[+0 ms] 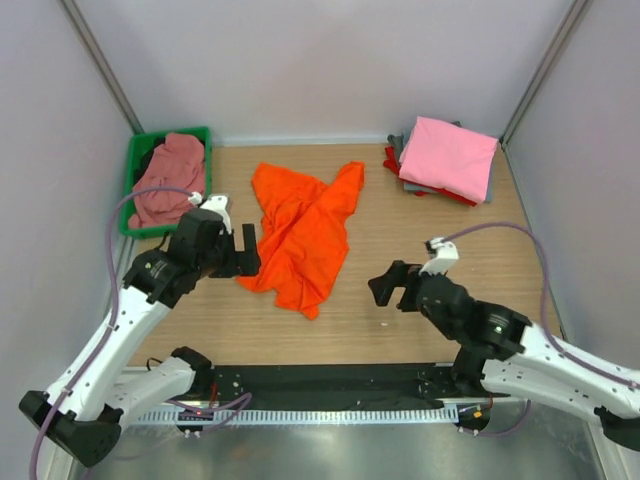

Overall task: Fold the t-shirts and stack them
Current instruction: Flatten the tshirt out

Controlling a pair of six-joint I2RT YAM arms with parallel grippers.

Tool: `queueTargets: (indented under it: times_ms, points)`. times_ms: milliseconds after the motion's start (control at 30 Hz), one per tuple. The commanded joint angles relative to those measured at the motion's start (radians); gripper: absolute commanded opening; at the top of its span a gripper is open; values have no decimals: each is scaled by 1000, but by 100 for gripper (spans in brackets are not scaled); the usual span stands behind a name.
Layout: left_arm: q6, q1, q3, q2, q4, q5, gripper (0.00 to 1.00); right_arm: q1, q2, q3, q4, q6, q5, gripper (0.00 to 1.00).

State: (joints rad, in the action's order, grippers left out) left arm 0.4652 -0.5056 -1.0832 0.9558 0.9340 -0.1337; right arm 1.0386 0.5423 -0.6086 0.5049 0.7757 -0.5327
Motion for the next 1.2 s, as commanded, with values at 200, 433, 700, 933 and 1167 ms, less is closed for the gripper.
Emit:
queueTargets:
  times_ms: [200, 433, 700, 933, 1167]
  points:
    - [243, -98, 317, -16, -286, 149, 88, 3, 324, -128, 40, 80, -107, 100]
    - [381, -318, 390, 211, -489, 48, 84, 3, 213, -119, 159, 135, -134, 100]
    - [435, -504, 290, 489, -563, -76, 70, 3, 30, -56, 257, 188, -144, 100]
    - [455, -528, 246, 600, -554, -115, 44, 3, -36, -37, 305, 206, -139, 100]
    - [448, -556, 148, 641, -451, -188, 5, 3, -36, -39, 294, 201, -122, 100]
